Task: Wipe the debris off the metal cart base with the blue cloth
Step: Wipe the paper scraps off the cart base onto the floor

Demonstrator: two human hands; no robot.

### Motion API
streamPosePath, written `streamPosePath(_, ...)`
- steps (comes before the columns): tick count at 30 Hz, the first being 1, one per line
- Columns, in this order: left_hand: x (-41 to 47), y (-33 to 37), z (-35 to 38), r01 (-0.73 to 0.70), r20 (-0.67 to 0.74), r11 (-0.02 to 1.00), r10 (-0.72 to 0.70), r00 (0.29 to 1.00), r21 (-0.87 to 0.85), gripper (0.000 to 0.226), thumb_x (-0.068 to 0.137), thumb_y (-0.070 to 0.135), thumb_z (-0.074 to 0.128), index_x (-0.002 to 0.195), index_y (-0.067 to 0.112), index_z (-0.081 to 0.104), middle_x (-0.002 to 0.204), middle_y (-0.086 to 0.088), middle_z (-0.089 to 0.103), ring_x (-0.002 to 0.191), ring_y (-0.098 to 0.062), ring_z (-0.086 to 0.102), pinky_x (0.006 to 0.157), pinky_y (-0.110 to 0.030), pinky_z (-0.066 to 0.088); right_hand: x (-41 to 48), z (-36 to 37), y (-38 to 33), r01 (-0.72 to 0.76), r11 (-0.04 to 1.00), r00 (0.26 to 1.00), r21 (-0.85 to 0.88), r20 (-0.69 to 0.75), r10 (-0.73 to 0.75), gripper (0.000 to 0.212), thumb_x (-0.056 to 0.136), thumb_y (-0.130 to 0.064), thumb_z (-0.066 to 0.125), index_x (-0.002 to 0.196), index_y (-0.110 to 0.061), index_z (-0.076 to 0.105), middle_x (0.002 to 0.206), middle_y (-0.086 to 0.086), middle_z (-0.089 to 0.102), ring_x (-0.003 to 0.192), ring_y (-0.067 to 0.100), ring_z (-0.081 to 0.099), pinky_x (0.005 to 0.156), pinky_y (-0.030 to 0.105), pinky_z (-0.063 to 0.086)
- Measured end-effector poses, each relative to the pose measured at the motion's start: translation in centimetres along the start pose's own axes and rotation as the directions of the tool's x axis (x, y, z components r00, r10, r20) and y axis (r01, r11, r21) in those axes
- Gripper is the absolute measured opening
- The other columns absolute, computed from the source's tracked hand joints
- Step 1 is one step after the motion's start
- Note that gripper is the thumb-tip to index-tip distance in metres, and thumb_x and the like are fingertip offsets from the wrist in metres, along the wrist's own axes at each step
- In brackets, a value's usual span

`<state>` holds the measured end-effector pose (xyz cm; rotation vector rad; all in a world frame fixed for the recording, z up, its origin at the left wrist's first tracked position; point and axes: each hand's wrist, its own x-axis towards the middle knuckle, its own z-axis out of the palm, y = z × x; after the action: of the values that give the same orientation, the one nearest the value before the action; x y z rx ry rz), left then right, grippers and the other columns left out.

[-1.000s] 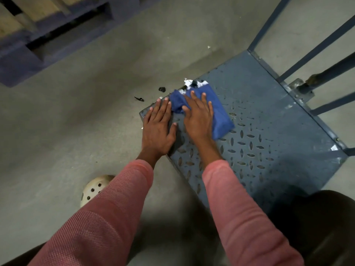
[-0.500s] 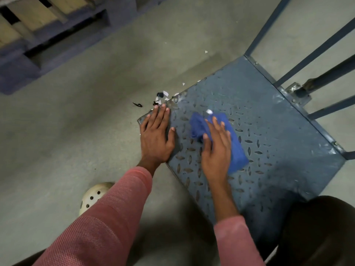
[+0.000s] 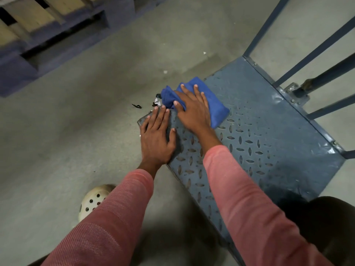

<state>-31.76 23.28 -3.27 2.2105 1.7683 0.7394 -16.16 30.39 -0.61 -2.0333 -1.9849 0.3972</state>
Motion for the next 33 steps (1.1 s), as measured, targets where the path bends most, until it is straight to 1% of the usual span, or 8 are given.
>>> streamPosePath(6,0.0,0.2,-0.3,0.005,-0.017,1.000,-0.005,1.000,-0.022,0.064,0.100,0.040,0.041,0.158,0.013,0.045,0.167,-0.004,0.039,0.159,-0.019,0.027,0.127,-0.043,0.021,-2.0,0.1,0.5,0.025,0.997,0.999,0.070,-0.050,-0.021,0.051,0.106,-0.047,0.041,0.152,-0.028,0.045,0.163,-0.007,0.035,0.156,0.022,0.017,0.127,0.045,0.013)
streamPosePath(9,0.0,0.2,-0.4,0.002,-0.005,1.000,-0.002,1.000,-0.024,0.064,0.100,0.039,0.042,0.159,0.013,0.043,0.168,-0.003,0.037,0.159,-0.019,0.025,0.128,-0.042,0.020,-7.2,-0.2,1.3,-0.132,0.991,0.983,-0.016,-0.128,0.129,0.052,0.106,-0.055,0.037,0.154,-0.036,0.040,0.164,-0.010,0.032,0.157,0.020,0.015,0.127,0.049,0.009)
streamPosePath(14,0.2,0.3,-0.6,-0.029,0.084,0.997,0.022,0.996,0.078,0.067,0.102,0.042,0.034,0.163,0.014,0.033,0.172,-0.004,0.028,0.161,-0.020,0.018,0.130,-0.044,0.015,-17.1,-1.3,3.0,-0.579,0.812,0.803,-0.074,-0.224,0.552,0.058,0.100,-0.070,0.030,0.154,-0.050,0.030,0.168,-0.010,0.020,0.158,0.026,0.006,0.122,0.065,0.002)
streamPosePath(21,1.5,1.3,-1.0,-0.109,0.289,0.967,0.039,0.957,0.232,0.075,0.101,0.041,0.013,0.166,0.003,0.012,0.175,-0.016,0.004,0.163,-0.028,0.003,0.132,-0.051,0.007,-18.8,-0.9,2.2,-0.759,0.650,0.628,0.006,-0.254,0.735,0.061,0.098,-0.073,0.022,0.156,-0.053,0.018,0.170,-0.010,0.011,0.158,0.028,0.001,0.119,0.069,0.004)
streamPosePath(25,1.7,1.3,-1.2,-0.117,0.313,0.962,0.036,0.949,0.245,0.077,0.099,0.041,0.013,0.166,0.003,0.010,0.175,-0.016,0.002,0.163,-0.028,0.001,0.132,-0.050,0.005,-16.2,0.1,-0.5,-0.364,0.910,0.931,-0.197,-0.103,0.350,0.061,0.101,-0.070,0.018,0.158,-0.049,0.009,0.170,-0.012,0.003,0.158,0.027,-0.003,0.123,0.062,-0.001)
streamPosePath(28,1.7,1.2,-1.4,-0.130,0.331,0.960,0.043,0.943,0.248,0.078,0.098,0.042,0.011,0.166,0.003,0.009,0.175,-0.016,0.002,0.163,-0.028,0.000,0.132,-0.050,0.005,-13.8,-1.4,2.1,-0.059,0.964,0.998,-0.258,0.013,0.064,0.062,0.100,-0.071,0.025,0.157,-0.050,0.018,0.168,-0.017,0.014,0.158,0.021,0.003,0.124,0.057,0.009)
streamPosePath(30,1.8,1.4,-1.3,-0.119,0.331,0.962,0.032,0.943,0.245,0.076,0.100,0.042,0.010,0.166,0.004,0.008,0.175,-0.015,0.001,0.163,-0.028,0.000,0.132,-0.051,0.005,-11.5,-3.2,5.6,-0.087,0.971,0.994,-0.223,0.038,0.098,0.064,0.098,-0.076,0.025,0.156,-0.053,0.015,0.168,-0.019,0.013,0.158,0.018,0.002,0.125,0.056,0.008)
streamPosePath(33,2.2,1.6,-1.1,-0.141,0.351,0.960,0.049,0.935,0.242,0.075,0.101,0.043,0.008,0.167,0.007,0.004,0.176,-0.012,-0.002,0.163,-0.026,-0.005,0.131,-0.053,0.003,-8.3,-5.6,9.2,-0.454,0.889,0.891,-0.058,-0.012,0.454,0.069,0.095,-0.080,0.020,0.157,-0.053,0.011,0.169,-0.017,0.004,0.158,0.019,-0.004,0.126,0.055,-0.002)
